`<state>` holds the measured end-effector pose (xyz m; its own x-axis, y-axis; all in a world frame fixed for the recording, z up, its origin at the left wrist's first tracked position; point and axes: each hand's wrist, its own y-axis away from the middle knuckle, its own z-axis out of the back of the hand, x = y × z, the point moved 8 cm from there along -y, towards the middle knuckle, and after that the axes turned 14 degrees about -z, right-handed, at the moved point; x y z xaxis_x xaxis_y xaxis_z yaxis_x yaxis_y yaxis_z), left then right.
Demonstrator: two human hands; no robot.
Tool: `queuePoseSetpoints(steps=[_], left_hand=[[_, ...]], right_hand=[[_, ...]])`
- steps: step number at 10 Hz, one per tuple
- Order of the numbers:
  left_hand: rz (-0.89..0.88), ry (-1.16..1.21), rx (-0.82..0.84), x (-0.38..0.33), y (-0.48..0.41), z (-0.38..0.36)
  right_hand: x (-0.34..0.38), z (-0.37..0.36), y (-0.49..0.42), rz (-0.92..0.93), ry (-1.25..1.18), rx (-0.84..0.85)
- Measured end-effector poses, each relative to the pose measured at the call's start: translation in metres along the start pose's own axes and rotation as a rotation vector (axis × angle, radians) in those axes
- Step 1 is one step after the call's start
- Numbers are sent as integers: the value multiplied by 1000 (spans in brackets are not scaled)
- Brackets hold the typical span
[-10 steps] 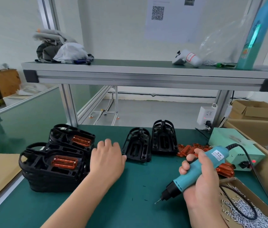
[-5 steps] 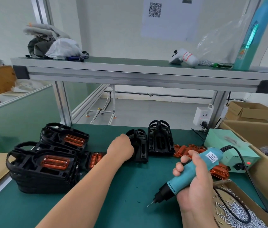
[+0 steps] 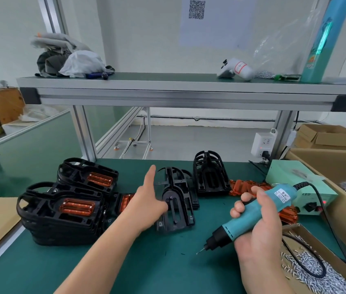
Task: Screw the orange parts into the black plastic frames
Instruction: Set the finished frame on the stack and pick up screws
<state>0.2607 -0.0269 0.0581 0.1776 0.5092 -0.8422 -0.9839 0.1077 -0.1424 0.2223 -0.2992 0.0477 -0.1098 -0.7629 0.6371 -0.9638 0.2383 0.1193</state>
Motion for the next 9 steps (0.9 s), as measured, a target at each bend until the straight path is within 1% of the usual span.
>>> queuePoseSetpoints(steps=[1, 2, 3, 4, 5, 6, 7, 8, 9], left_hand=[[47, 252, 12, 6, 43, -1], [140, 331, -38, 17, 85, -3], [208, 240, -120, 28, 112, 1], [142, -133, -101, 27, 125, 11], [140, -68, -106, 25, 132, 15], [311, 308, -33, 30, 142, 2], [319, 422, 44, 24, 157, -5], [188, -83, 239, 20, 169, -4], [180, -234, 174, 22, 152, 5]], right_hand=[[8, -2, 3, 21, -30, 5], [21, -2, 6, 56, -59, 2], [32, 1, 8, 79, -91, -20], [39, -1, 12, 98, -97, -32], [44, -3, 16, 105, -129, -60], [49, -1, 20, 114, -99, -103], [57, 2, 25, 112, -89, -147], [68, 4, 30, 150, -69, -169], [74, 11, 25, 161, -72, -177]])
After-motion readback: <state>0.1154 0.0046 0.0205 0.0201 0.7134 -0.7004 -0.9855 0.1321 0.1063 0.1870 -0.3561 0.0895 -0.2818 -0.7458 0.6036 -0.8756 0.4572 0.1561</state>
